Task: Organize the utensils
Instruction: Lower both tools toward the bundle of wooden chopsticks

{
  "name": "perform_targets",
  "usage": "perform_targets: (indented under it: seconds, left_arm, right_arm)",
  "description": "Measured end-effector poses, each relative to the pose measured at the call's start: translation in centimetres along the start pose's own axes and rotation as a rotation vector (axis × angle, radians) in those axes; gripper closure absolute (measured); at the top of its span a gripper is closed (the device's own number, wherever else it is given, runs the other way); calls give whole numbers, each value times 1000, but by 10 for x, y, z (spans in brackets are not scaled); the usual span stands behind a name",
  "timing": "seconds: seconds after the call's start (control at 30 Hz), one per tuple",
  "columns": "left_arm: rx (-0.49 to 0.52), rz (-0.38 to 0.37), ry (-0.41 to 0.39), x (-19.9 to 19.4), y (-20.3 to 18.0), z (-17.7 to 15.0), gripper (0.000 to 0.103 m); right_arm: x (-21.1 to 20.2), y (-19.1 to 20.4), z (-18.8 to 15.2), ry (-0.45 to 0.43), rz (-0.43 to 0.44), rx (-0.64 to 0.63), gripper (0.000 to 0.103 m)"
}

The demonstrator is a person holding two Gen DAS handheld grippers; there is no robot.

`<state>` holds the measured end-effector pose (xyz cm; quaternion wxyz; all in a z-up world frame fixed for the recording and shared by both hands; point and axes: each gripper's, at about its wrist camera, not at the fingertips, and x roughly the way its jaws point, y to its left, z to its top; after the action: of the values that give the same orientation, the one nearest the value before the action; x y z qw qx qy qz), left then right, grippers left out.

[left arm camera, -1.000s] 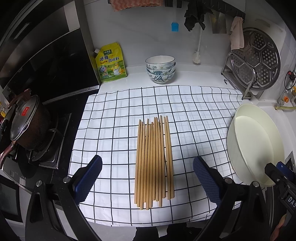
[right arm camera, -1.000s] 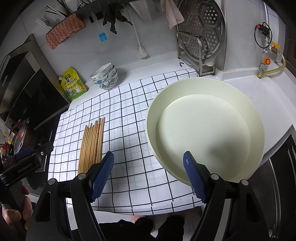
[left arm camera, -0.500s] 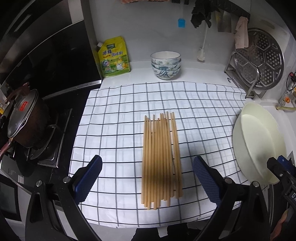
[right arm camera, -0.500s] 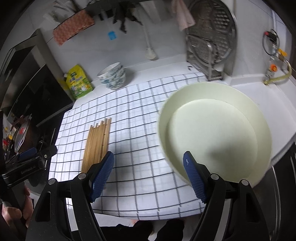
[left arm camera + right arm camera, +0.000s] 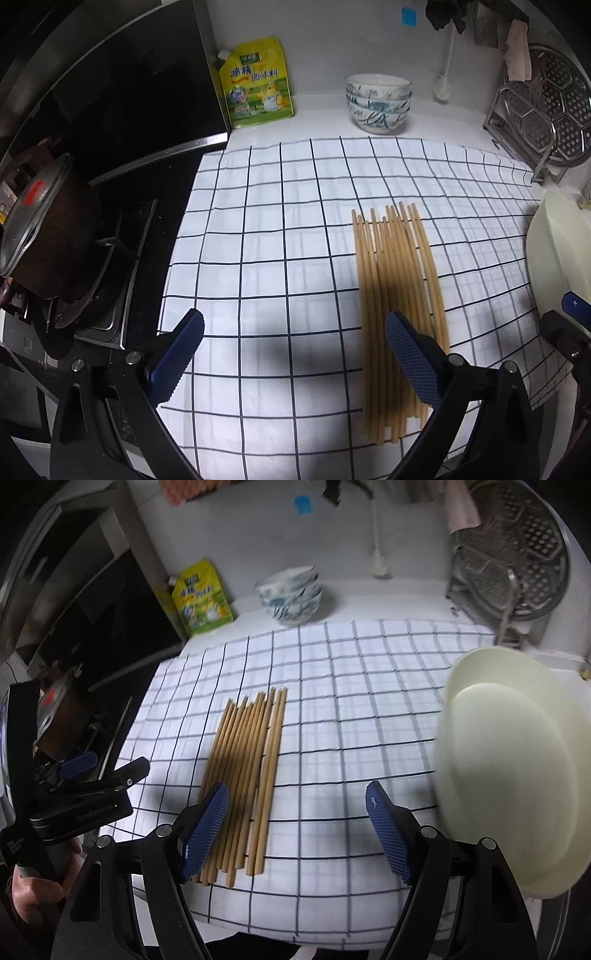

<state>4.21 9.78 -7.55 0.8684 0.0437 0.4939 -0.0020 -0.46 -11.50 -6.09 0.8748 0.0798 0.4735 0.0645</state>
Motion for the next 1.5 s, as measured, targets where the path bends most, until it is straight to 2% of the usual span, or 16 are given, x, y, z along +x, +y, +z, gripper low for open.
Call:
perform_targets:
  seconds: [0.2, 0.37, 0.63, 1.03, 1.5]
  left_arm:
    - [11, -24, 7, 28, 4, -4, 6]
    - [29, -52, 11, 42, 3, -7, 6]
    - [15, -89, 31, 60, 4, -11, 6]
    - [16, -98, 41, 70, 2, -14, 6]
    - [41, -97, 67, 78, -9, -18, 6]
  right_arm:
    - [50, 9, -10, 77, -28, -2, 29]
    - [73, 9, -15, 88, -83, -13, 29]
    - [96, 7, -15, 103, -126, -16, 29]
    - [105, 15, -15, 121, -174, -69, 29]
    - [99, -7, -15, 110, -196, -21, 29]
